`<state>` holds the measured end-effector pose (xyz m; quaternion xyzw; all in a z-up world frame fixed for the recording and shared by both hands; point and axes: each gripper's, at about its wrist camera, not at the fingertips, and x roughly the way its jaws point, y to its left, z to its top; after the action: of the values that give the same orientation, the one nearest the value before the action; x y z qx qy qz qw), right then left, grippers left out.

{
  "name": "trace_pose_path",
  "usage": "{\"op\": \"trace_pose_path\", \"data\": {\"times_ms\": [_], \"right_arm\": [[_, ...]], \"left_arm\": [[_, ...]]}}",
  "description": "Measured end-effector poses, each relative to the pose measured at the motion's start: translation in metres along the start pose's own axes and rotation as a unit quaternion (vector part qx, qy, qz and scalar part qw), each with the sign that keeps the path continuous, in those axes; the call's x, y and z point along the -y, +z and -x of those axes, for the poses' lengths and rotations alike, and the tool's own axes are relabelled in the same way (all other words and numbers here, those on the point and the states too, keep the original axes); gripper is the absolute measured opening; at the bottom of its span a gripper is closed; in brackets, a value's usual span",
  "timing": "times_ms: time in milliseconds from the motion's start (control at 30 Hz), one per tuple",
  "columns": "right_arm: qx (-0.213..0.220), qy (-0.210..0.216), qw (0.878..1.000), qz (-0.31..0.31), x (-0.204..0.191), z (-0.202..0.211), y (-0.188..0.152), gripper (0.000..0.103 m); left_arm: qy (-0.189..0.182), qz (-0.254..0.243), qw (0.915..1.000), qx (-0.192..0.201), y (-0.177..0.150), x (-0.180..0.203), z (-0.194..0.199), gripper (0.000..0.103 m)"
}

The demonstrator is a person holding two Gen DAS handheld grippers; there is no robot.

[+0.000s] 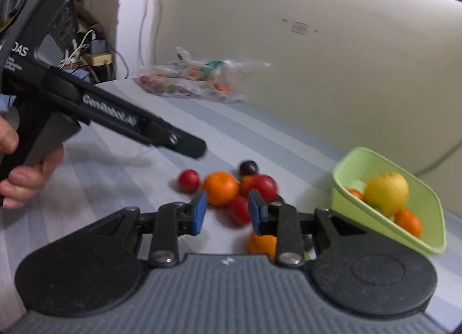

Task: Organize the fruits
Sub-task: 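Grasp a mandarin with the right gripper while left grasps a red cherry tomato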

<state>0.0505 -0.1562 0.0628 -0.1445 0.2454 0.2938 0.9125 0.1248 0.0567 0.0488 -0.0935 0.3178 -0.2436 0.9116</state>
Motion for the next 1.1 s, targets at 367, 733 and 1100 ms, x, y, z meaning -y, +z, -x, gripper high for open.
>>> {"op": "trace_pose_path", "data": {"times_ms": [367, 733, 1100], "right_arm": [[-0.049, 0.04, 0.968, 0.242, -0.004, -0.045, 0.016, 0.045], [-0.013, 0.054, 0.969, 0.24, -0.011, -0.02, 0.021, 0.039], [0.012, -0.021, 0.999, 0.043, 0.006, 0.07, -0.042, 0.039]], "left_arm": [[-0.034, -0.066, 0.9964, -0.042, -0.014, -0.007, -0.007, 0.058], [-0.022, -0.072, 0.9963, -0.043, -0.015, -0.012, -0.003, 0.058], [0.019, -0.114, 0.9918, -0.053, -0.017, 0.006, -0.031, 0.024]]}}
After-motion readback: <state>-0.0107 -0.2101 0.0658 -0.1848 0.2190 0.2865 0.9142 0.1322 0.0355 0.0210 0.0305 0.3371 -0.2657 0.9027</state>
